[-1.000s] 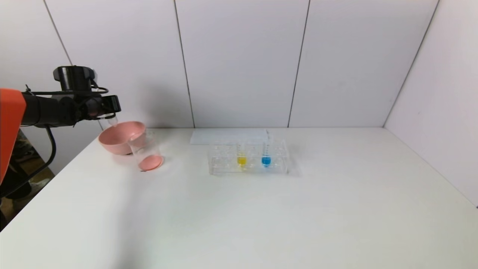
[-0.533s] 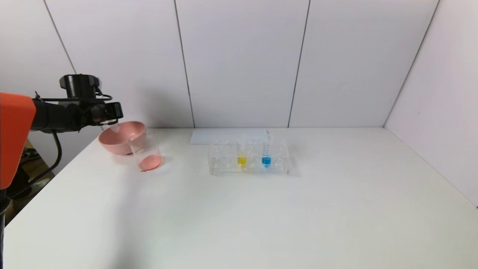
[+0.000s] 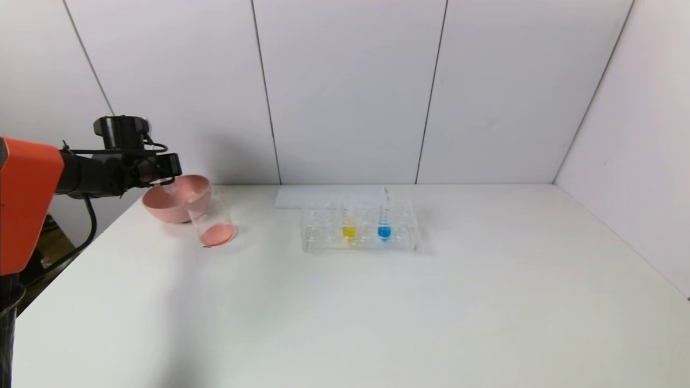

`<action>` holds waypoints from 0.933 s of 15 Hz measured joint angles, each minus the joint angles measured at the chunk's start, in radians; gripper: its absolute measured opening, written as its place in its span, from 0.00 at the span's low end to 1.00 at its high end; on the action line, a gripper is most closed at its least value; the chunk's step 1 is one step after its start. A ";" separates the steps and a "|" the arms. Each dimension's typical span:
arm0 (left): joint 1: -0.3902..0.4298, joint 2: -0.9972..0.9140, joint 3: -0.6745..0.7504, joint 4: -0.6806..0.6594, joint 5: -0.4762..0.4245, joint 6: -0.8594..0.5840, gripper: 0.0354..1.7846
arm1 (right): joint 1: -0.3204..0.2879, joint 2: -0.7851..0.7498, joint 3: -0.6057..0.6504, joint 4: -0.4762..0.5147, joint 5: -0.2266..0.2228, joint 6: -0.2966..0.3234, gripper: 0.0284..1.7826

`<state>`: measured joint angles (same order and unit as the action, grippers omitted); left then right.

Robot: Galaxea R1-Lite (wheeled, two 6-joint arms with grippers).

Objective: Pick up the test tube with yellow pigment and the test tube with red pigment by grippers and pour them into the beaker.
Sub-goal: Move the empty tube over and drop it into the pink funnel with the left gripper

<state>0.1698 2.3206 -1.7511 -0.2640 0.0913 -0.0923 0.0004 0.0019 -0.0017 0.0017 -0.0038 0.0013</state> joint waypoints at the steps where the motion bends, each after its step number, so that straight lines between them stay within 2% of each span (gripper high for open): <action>1: 0.000 0.006 -0.002 0.000 -0.001 0.000 0.25 | 0.000 0.000 0.000 0.000 0.000 0.000 0.95; 14: 0.008 0.024 -0.010 0.000 -0.026 -0.002 0.25 | 0.000 0.000 0.000 0.000 0.000 0.000 0.95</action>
<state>0.1774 2.3447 -1.7613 -0.2636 0.0657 -0.0943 0.0009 0.0019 -0.0017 0.0017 -0.0038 0.0017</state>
